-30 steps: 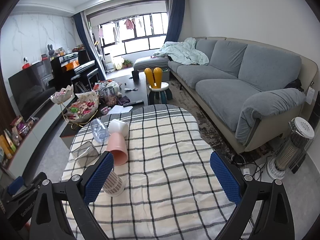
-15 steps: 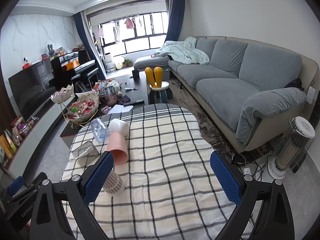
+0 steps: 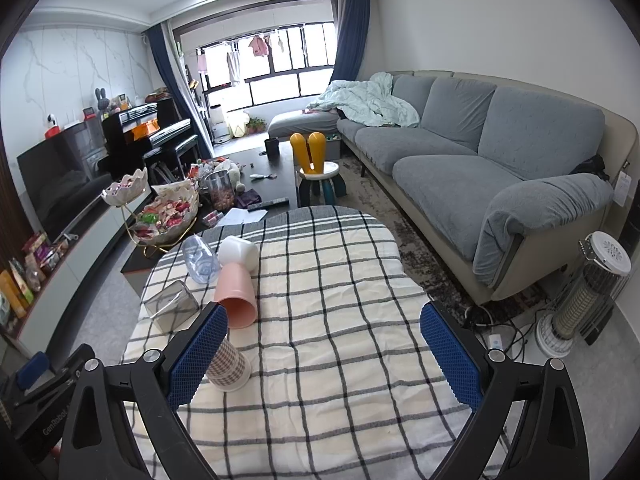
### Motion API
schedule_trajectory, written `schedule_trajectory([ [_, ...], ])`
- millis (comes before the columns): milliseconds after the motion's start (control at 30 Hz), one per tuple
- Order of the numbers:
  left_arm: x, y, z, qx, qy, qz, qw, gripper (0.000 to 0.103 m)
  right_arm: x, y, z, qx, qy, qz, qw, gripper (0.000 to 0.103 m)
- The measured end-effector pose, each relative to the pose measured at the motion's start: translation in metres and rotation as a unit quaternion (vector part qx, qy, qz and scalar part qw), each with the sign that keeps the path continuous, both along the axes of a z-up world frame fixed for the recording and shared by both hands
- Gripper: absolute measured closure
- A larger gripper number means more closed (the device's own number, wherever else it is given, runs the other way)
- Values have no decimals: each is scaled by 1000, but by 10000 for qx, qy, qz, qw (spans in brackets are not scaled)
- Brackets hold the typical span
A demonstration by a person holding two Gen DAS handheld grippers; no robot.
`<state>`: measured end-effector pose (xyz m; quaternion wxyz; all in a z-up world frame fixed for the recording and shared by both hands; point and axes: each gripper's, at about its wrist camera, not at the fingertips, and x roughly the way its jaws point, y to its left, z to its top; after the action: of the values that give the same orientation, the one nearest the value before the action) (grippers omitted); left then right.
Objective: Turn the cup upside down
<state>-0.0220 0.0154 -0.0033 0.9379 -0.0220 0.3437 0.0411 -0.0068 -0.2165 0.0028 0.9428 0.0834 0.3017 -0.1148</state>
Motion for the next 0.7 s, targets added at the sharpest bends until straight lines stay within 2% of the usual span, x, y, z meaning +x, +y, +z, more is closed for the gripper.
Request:
schedule_trajectory([
  [700, -4, 6, 1, 55, -2, -57, 10000, 9, 0, -1, 0, 3, 12, -8, 10000, 6],
])
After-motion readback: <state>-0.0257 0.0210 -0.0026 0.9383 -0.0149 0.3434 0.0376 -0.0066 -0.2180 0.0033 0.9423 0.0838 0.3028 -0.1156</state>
